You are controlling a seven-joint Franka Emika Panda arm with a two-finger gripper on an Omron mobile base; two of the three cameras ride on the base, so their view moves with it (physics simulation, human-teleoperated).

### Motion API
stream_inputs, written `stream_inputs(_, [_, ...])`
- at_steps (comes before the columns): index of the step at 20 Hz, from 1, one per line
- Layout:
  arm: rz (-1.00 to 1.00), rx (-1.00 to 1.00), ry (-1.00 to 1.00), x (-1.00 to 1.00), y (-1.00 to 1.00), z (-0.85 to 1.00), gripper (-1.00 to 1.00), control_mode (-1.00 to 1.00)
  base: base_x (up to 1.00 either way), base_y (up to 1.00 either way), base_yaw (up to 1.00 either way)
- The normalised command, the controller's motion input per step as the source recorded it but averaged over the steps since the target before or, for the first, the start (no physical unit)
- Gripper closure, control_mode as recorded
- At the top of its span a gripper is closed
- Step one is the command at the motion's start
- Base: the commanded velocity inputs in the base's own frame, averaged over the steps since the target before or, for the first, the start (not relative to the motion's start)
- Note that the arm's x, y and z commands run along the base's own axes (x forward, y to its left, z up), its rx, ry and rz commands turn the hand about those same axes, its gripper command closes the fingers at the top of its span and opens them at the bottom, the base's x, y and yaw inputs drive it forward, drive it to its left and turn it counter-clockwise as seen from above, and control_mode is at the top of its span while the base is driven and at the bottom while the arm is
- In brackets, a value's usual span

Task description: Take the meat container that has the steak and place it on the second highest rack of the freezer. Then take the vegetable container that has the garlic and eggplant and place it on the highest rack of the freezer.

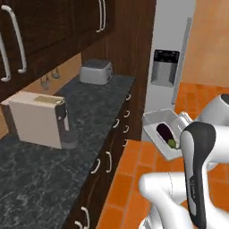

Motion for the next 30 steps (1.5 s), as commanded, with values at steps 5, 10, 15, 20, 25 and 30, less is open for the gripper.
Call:
stream_inputs(5, [0.00, 0.00, 0.00, 0.00, 0.00, 0.00, 1.00, 1.00, 0.08, -0.50, -0.92])
stream_inputs(10, [0.00, 0.00, 0.00, 0.00, 0.00, 0.00, 1.00, 1.00, 0.83, -0.79, -0.44])
stream_inputs(15, [0.00, 0.00, 0.00, 0.00, 0.00, 0.00, 1.00, 1.00, 1.00, -0.28, -0.13])
stream_inputs(20, [0.00, 0.00, 0.00, 0.00, 0.00, 0.00, 1.00, 1.00, 1.00, -0.31, -0.08])
stream_inputs(25, [0.00, 0.00, 0.00, 0.00, 0.00, 0.00, 1.00, 1.00, 1.00, -1.00, -0.06])
stream_inputs(30, [0.00, 0.00, 0.00, 0.00, 0.00, 0.00, 1.00, 1.00, 1.00, -0.63, -0.07])
